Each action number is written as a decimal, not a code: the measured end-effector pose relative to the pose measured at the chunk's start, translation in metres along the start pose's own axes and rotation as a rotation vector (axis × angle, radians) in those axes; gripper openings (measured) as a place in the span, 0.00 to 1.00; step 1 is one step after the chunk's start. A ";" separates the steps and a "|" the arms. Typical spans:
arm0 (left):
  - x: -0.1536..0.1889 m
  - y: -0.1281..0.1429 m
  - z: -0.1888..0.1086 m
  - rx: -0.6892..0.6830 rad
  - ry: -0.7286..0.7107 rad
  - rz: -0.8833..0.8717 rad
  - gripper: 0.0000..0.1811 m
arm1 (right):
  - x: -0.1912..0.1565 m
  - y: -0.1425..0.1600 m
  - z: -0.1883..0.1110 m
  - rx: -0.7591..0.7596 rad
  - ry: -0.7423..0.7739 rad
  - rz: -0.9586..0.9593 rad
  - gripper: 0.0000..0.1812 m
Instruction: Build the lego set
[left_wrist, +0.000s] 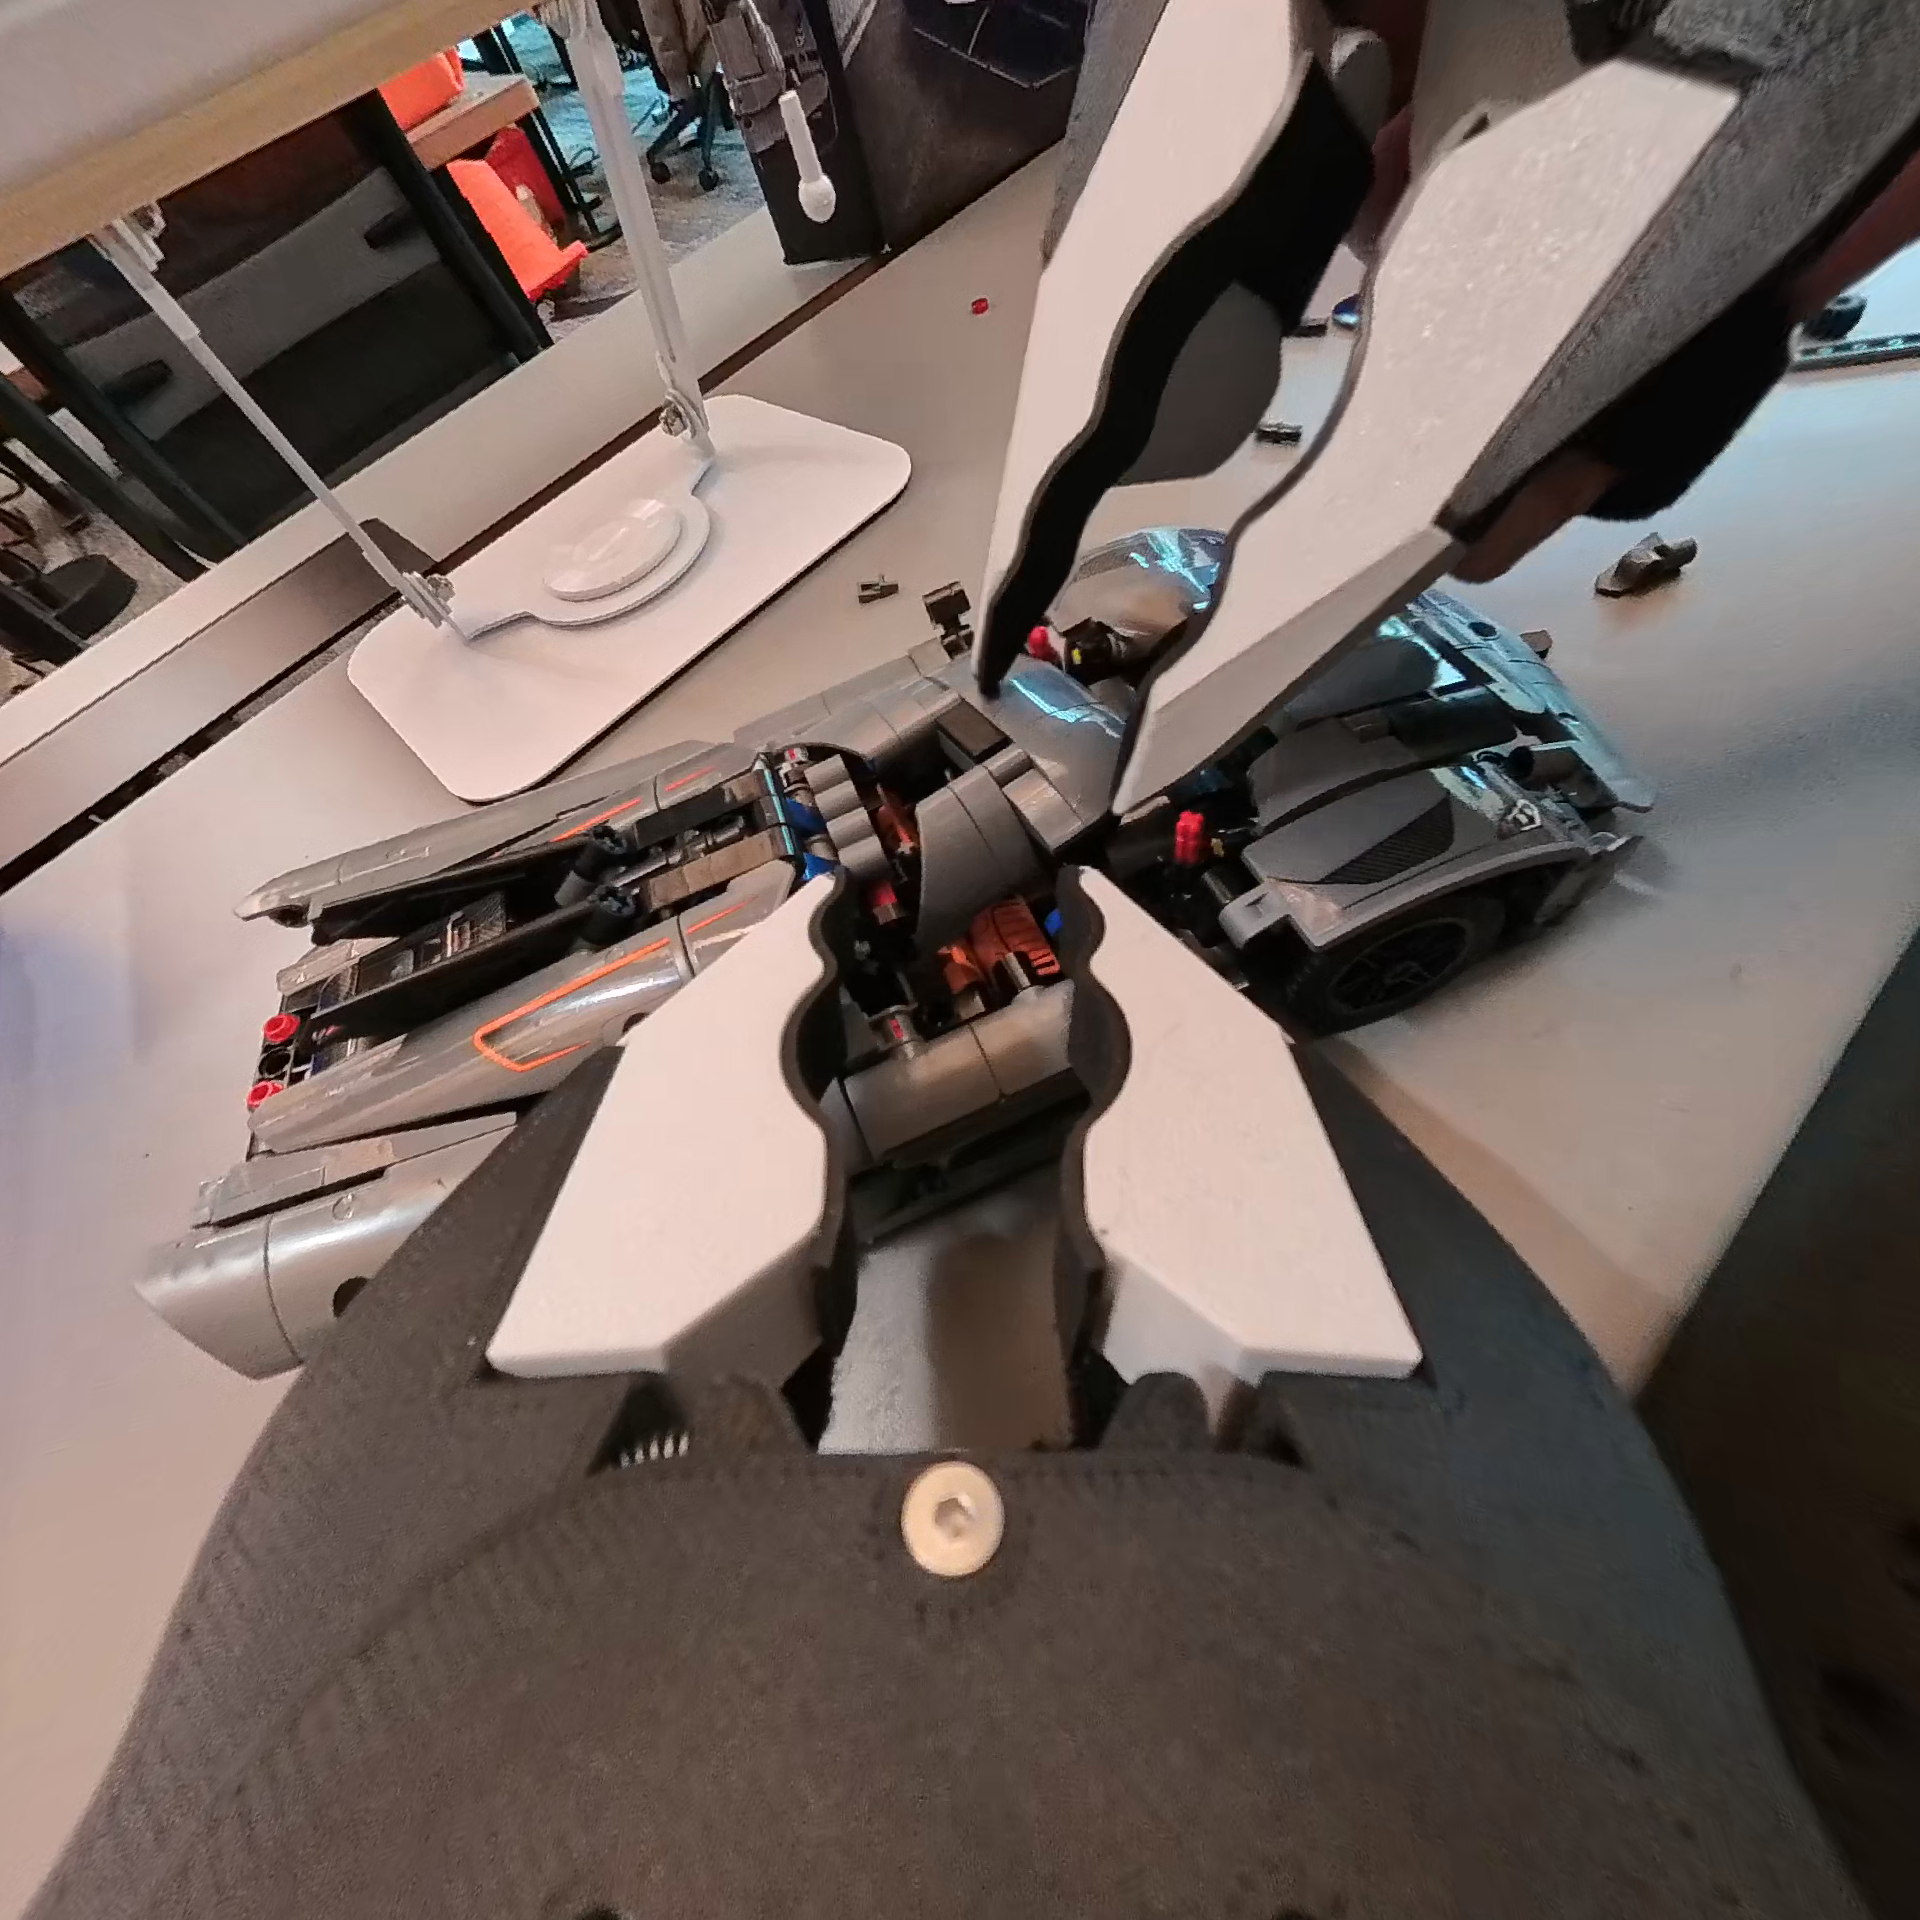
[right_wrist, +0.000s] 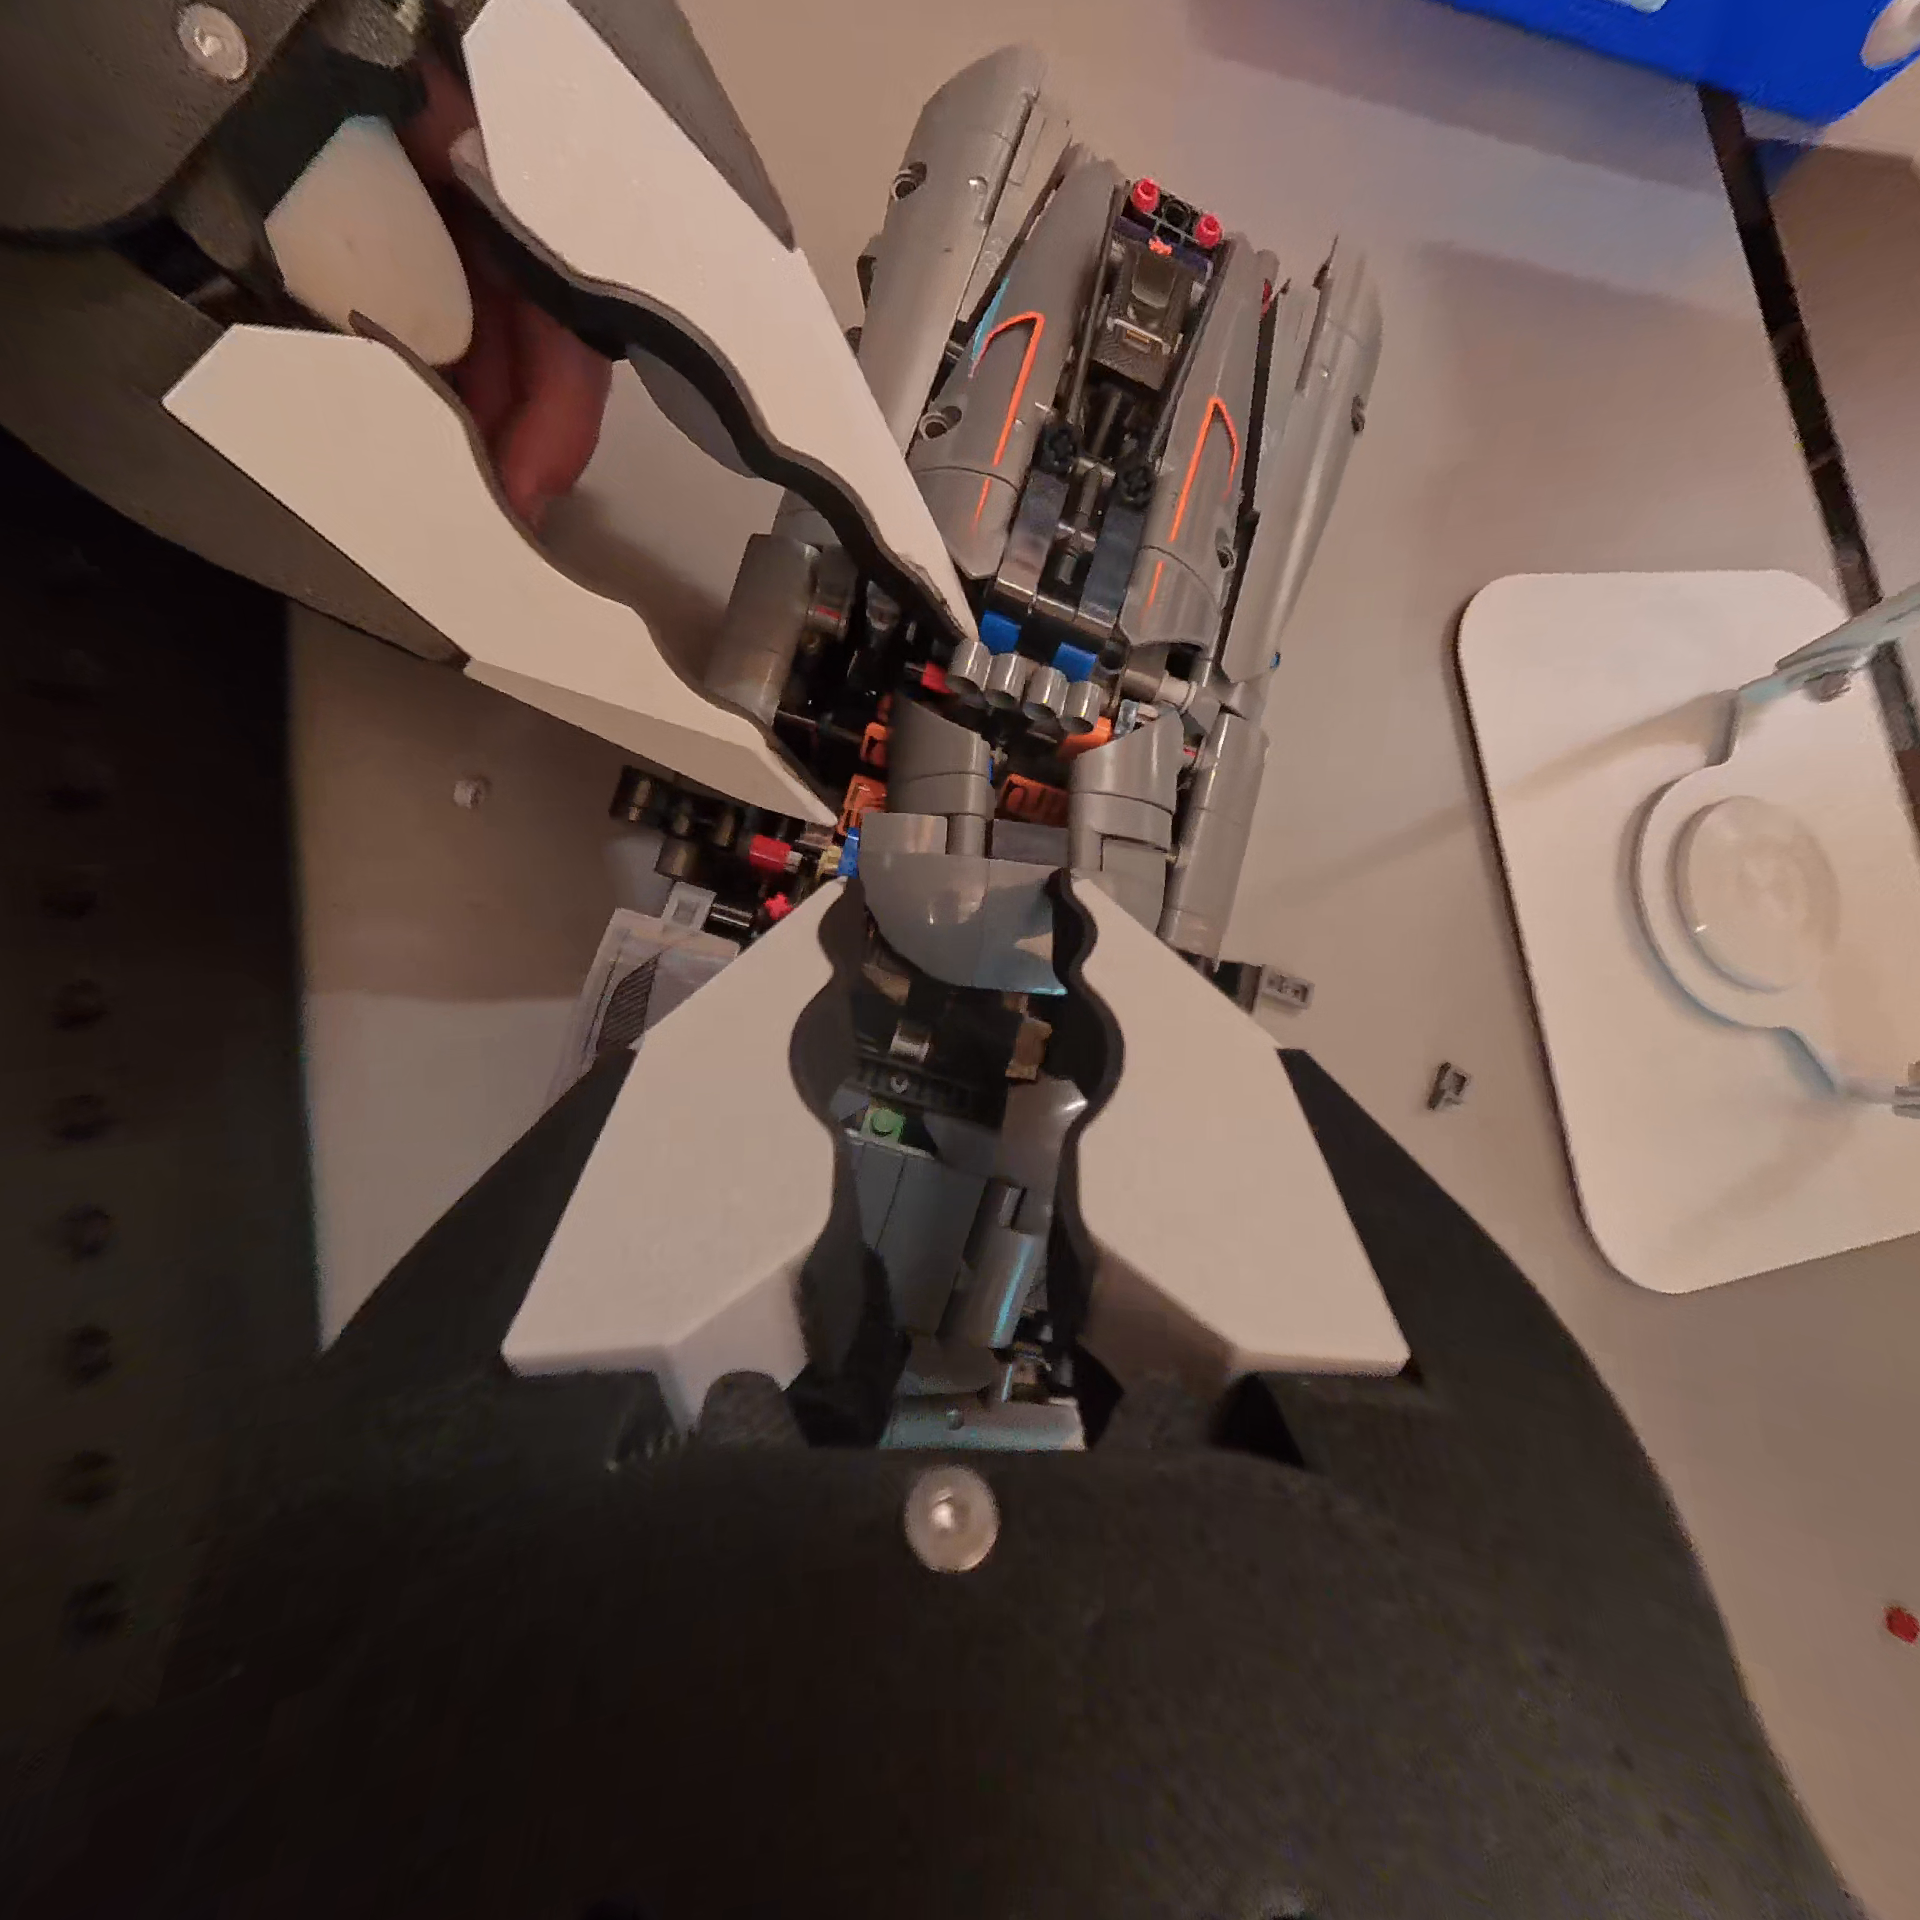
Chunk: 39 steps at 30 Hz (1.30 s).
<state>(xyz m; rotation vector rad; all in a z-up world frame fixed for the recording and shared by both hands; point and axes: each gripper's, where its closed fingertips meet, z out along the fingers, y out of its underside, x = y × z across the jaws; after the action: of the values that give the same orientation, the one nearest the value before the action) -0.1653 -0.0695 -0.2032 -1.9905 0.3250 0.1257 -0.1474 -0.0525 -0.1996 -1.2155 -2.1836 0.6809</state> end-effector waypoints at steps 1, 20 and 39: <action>0.000 0.000 0.000 0.000 0.001 0.000 0.21 | 0.000 -0.002 0.000 0.004 0.013 -0.031 0.18; 0.011 -0.003 0.002 0.005 0.035 0.029 0.21 | -0.011 -0.008 0.009 -0.020 -0.167 0.082 0.13; 0.027 -0.007 0.004 0.008 0.070 0.067 0.22 | -0.009 -0.003 -0.001 0.028 -0.112 0.053 0.05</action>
<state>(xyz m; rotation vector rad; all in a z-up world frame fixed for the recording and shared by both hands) -0.1375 -0.0679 -0.2044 -1.9800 0.4372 0.0971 -0.1451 -0.0616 -0.1986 -1.2517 -2.2317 0.8169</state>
